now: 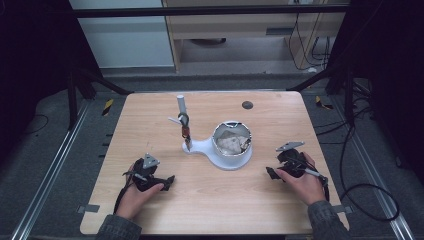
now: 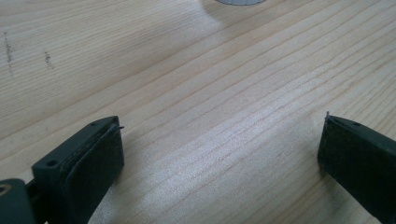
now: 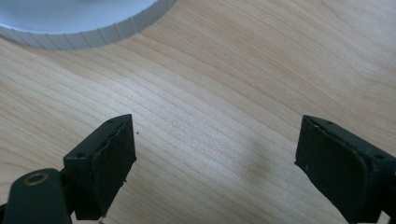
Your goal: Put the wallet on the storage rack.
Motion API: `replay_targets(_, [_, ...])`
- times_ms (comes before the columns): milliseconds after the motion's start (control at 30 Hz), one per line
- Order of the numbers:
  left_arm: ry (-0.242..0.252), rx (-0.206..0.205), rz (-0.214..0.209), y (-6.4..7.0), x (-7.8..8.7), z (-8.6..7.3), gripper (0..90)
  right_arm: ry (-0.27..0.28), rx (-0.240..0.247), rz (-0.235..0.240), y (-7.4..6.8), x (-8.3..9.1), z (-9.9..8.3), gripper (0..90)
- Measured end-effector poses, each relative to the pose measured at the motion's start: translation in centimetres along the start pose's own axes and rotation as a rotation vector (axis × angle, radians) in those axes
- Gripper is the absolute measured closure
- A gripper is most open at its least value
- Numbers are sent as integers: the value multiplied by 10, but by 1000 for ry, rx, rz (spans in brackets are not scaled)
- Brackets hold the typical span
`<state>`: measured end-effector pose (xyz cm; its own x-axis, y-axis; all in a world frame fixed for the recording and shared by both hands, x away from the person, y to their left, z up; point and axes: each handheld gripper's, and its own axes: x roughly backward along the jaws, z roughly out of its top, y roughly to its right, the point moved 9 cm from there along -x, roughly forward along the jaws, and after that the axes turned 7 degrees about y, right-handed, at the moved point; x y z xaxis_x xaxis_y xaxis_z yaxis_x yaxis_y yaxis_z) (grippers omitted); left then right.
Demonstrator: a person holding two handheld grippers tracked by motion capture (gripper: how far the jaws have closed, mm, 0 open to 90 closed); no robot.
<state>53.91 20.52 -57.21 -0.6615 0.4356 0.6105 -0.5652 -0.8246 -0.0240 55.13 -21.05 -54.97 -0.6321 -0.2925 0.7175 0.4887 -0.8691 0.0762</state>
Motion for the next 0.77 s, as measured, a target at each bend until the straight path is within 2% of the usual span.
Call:
replay_targets(333, [0,1,0,0,0,0,0,16,-51,-4,4,-13,-12,85])
replay_targets(433, [0,0,0,0,0,0,0,34,-90,13,4,-15,-14,68])
replay_targets(567, [0,0,0,0,0,0,0,80,-103,-7,5,-20,-13,11])
replay_targets(667, [1,2,0,0,0,0,0,156,-120,-28,5,-22,-14,2])
replay_targets(767, [0,1,0,0,0,0,0,156,-121,-28,5,-22,-14,2])
